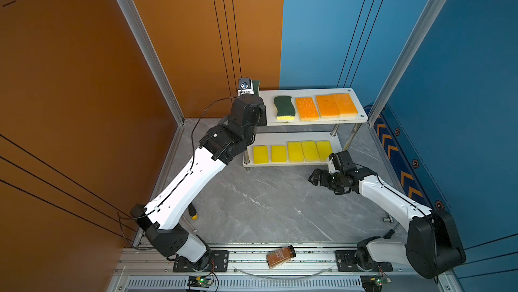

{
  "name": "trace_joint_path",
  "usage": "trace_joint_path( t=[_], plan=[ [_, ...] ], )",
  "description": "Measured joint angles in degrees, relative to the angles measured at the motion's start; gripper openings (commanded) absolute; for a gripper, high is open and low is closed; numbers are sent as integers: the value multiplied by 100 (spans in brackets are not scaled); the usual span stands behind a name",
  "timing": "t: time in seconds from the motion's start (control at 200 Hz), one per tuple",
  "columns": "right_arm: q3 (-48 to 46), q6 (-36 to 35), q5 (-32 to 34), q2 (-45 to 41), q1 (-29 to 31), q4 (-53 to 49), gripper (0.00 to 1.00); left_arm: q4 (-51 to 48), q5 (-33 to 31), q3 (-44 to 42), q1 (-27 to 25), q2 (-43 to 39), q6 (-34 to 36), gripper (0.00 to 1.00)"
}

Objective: Place and organize the cleaning sponges onto the shelf
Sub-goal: 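Carry the green sponge over the top shelf beside the first green sponge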

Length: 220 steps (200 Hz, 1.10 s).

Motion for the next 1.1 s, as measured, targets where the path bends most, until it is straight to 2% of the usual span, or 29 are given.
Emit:
trace_joint_path(
  t=[0.175, 0.421, 0.631, 1.102],
  plan=[
    [-83, 83, 15, -24, 33, 0, 100, -7, 490, 225, 254, 417, -118, 48],
    [-116, 103, 15, -39, 33, 4, 100, -50, 772, 221, 415, 656, -332, 48],
    [-149, 103, 13, -37, 33, 111, 100, -48, 796, 125, 433, 656, -507, 53],
    [-216, 125, 13, -33, 59, 256, 100, -37, 791, -55, 442, 656, -697, 54]
  ],
)
